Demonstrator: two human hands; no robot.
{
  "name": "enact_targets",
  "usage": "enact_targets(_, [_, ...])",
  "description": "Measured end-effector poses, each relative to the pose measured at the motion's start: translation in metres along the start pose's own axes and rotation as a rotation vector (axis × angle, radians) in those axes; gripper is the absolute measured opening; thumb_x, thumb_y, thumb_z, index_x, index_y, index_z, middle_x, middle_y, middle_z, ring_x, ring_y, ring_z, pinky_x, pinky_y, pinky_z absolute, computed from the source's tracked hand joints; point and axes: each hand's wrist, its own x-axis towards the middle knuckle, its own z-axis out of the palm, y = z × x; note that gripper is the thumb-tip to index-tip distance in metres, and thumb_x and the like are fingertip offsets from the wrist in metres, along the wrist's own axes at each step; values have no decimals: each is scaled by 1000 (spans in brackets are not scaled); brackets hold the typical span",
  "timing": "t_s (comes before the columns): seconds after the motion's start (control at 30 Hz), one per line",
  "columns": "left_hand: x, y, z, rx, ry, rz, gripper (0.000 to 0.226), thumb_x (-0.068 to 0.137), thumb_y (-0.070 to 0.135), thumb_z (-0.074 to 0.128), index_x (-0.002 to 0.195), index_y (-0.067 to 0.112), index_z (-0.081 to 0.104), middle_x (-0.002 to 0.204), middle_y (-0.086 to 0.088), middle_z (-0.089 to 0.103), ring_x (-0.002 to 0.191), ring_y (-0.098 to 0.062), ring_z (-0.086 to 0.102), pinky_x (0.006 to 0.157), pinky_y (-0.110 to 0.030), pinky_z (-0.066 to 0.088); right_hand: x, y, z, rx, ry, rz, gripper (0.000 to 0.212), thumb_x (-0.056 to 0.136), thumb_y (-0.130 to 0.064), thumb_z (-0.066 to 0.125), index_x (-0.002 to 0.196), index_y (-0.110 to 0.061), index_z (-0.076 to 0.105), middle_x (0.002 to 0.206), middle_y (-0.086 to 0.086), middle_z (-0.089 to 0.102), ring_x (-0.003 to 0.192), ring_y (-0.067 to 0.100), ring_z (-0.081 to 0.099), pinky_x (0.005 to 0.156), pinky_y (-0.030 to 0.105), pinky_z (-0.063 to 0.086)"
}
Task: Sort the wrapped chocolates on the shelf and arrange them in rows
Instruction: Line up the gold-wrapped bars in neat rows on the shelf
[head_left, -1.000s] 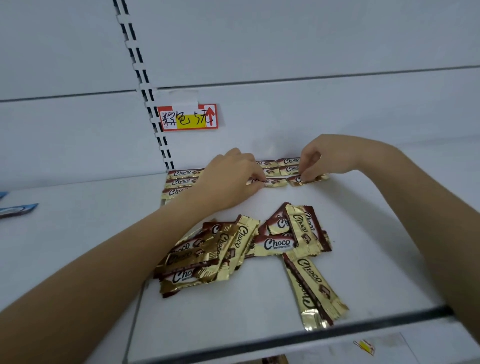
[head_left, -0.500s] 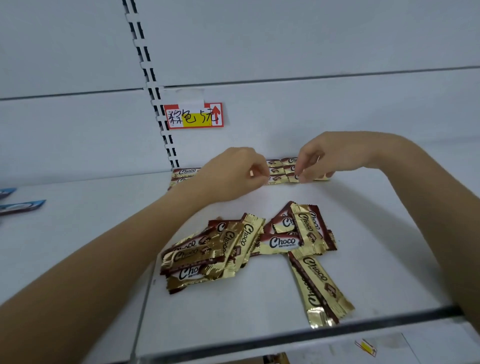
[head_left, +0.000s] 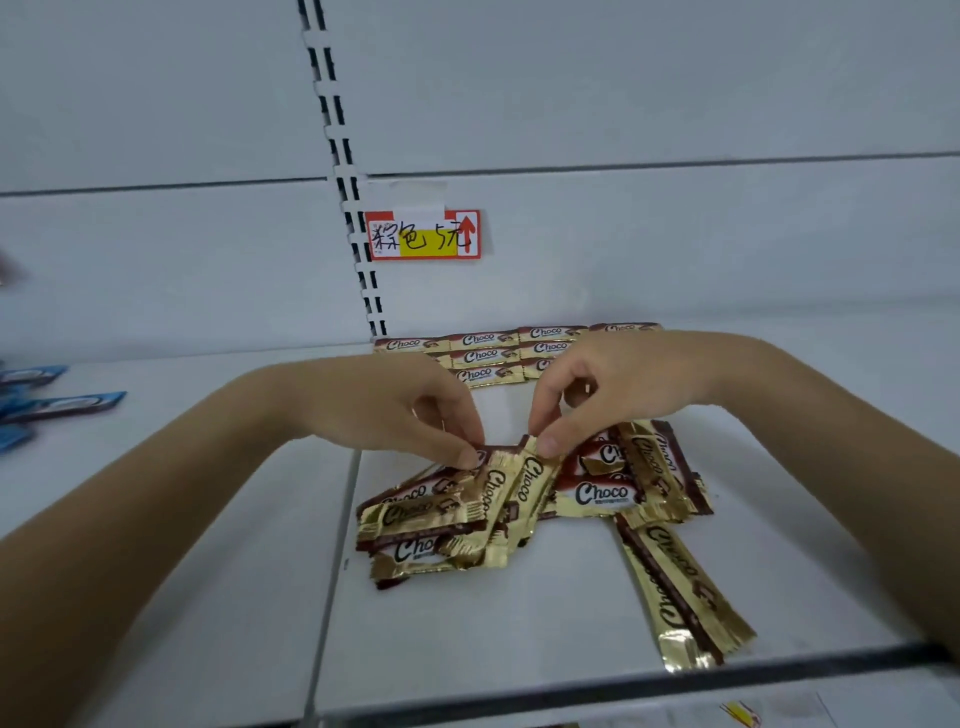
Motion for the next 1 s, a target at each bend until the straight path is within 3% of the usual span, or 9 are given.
enact_targets(0.1, [0,-3,4,-77,7,13,6,76,29,68,81,28,64,69,18,66,62,5,59,56,-6,40,1,1,2,68,-5,-7,5,76,-30,70,78,-26,69,65,-19,64,60,-6,54,58,6,38])
enact_targets(0.2, [-5,-6,5,-196,4,16,8,76,23,69,80,23,63,71,12,69,64,0,61,58,-8,43,-3,1,-2,201,-9,-8,4,81,-18,65,77,-19,64,69,-10,64,69,7,56,69,21,43])
enact_targets(0.33, [-11,-10,4,-281,31,0,3,82,18,65,83,19,62,82,-4,70,75,-11,64,74,-26,50,-3,3,-5,419,59,20,16,88,-3,52,76,-13,55,59,-8,59,55,8,52,61,23,41])
enact_targets(0.4, [-12,-11,4,-302,58,-6,3,84,17,62,82,18,61,76,2,67,72,-8,60,70,-25,48,-3,4,-6,502,89,35,16,87,1,50,80,-12,54,57,-6,58,53,9,52,59,24,41])
enact_targets(0.57, [-16,-13,-4,-341,110,-39,3,83,15,64,84,16,61,74,0,65,69,-9,60,70,-25,51,-4,6,-7,516,47,19,28,78,1,61,101,-15,62,75,0,60,64,15,53,58,17,49])
enact_targets(0.7, [-23,-16,-10,-307,100,-75,4,82,14,65,82,15,61,74,-2,68,71,-14,65,77,-34,54,-3,2,-2,505,-32,4,22,70,-10,66,89,-16,71,77,0,65,73,24,51,61,15,50])
enact_targets(0.77, [-26,-15,-13,-304,120,-89,5,82,13,64,80,15,61,77,-4,68,72,-15,65,78,-34,55,-3,3,-4,585,-32,-2,19,69,-11,64,82,-18,75,76,1,66,65,17,57,62,16,51])
enact_targets(0.87, [-30,-15,-22,-262,192,-113,3,84,14,62,84,14,59,86,-5,70,76,-15,66,76,-29,56,-1,6,-7,623,54,-37,19,69,-12,63,83,-18,75,80,1,66,65,11,58,64,17,52])
enact_targets(1.0, [-34,-22,-32,-246,335,-137,9,87,10,57,94,17,58,93,-9,69,73,-12,68,77,-31,56,4,9,-8,683,191,-55,31,70,-9,62,101,-14,66,90,3,71,76,11,65,64,18,53])
